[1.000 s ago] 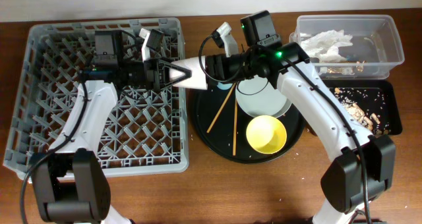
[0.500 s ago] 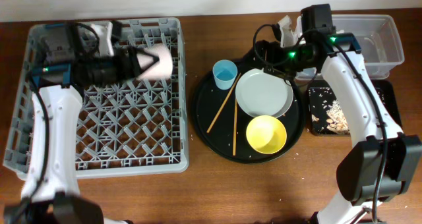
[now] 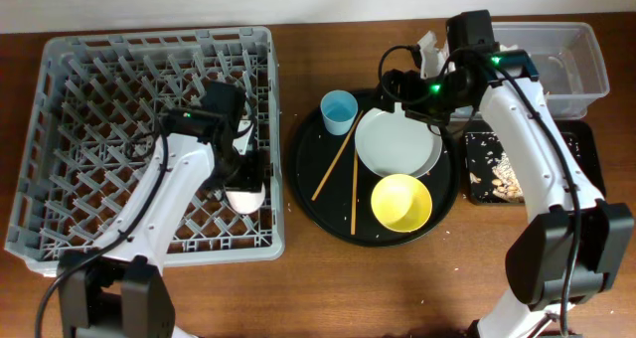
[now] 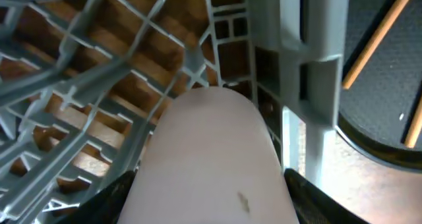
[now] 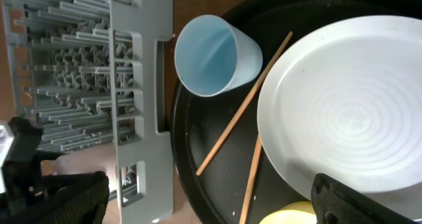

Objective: Sort waste into correct bins and load items into the dishwasher rack
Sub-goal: 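Lower pink cup into rack with left gripper and release, then grasp light-blue cup with right gripper, hand it to left gripper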

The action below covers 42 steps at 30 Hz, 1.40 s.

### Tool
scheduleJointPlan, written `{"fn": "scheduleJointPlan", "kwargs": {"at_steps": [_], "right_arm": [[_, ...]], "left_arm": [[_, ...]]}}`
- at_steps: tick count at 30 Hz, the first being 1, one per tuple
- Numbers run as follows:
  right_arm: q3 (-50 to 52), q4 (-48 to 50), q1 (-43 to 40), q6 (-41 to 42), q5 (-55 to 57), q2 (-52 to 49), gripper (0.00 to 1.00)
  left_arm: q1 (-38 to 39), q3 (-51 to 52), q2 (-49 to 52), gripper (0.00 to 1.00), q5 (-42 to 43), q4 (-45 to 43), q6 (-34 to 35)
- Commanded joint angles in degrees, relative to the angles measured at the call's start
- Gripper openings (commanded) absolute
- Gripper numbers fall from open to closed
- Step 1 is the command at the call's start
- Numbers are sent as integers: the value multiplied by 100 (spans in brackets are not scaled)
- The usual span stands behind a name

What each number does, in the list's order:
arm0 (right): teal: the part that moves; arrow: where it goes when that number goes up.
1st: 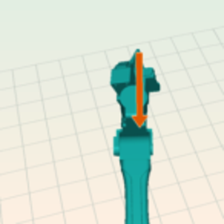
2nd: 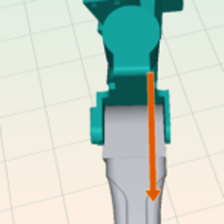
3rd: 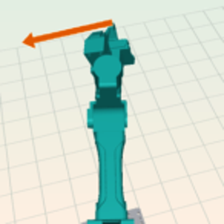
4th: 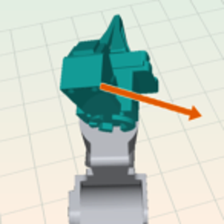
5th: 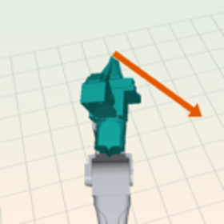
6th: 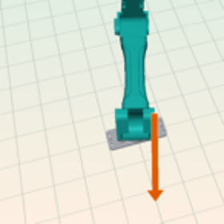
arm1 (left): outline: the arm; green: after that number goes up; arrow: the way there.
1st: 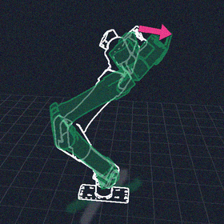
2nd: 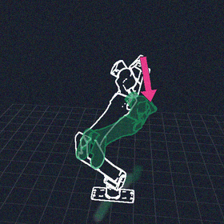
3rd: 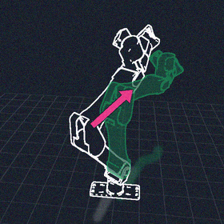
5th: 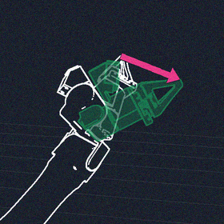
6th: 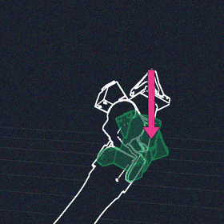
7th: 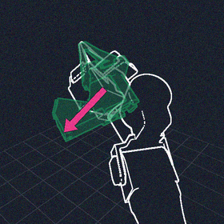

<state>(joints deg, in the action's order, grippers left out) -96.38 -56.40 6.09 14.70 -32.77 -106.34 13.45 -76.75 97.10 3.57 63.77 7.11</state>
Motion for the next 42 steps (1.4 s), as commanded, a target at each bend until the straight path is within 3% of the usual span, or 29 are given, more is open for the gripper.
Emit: {"fn": "scheduleJointPlan", "kwargs": {"at_steps": [1, 3, 6, 9, 11, 15, 16, 17, 20, 21, 24, 26, 30, 32, 38, 42], "right_arm": [[37, 11, 39, -83, 52, 20, 98], [37, 72, 96, -81, 52, 17, 98], [37, 472, 442, 254, 603, -13, 98], [37, 896, 1047, 1204, 2597, -179, 83], [37, 1316, 1335, 1464, 2896, -660, 67], [37, 1639, 1377, 1884, 2876, -1523, 41], [37, 1648, 1377, 1882, 2881, -1591, 26], [37, 1644, 1377, 1880, 2881, -1598, 5], [28, 1552, 1298, 1797, 2258, -1421, 4], [26, 1475, 1132, 1451, 1606, -1084, 4], [26, 1292, 269, 302, -1080, -17, 4], [33, 1362, -20, -256, -2955, 87, 4], [44, 2129, 505, -688, -4312, 83, 4], [44, 2861, 898, -238, -4310, 83, 4], [44, 4625, 984, 1231, -4391, 83, 4], [57, 4548, 1270, 1154, -3904, 9, 4]], "left_arm": [[33, 151, 9, 67, -63, -138, 52], [33, 151, 9, 96, -57, -164, 52], [26, -9, 7, 99, -37, -155, 7], [26, -1161, -59, 99, -33, 173, 7], [26, -1845, -98, 99, 28, 247, 11], [26, -1952, -96, 99, 22, 225, 11], [26, -1952, -96, 99, 24, 221, 11], [26, -1952, -96, 99, 24, 201, 11], [26, -1952, -96, 99, 168, 9, 13], [-31, -1952, -96, 99, 782, -166, 11], [-940, -1952, -96, 99, 4096, -514, -361], [-1340, -1952, -96, 99, 5449, -588, -540], [-1513, -1952, -96, 99, 7925, -780, -1349], [-1510, -1950, -94, 99, 8074, -846, -1414], [-1495, -1947, -94, 99, 8067, -844, -1585], [-1399, -1930, -94, 95, 8118, -846, -1582]]}}
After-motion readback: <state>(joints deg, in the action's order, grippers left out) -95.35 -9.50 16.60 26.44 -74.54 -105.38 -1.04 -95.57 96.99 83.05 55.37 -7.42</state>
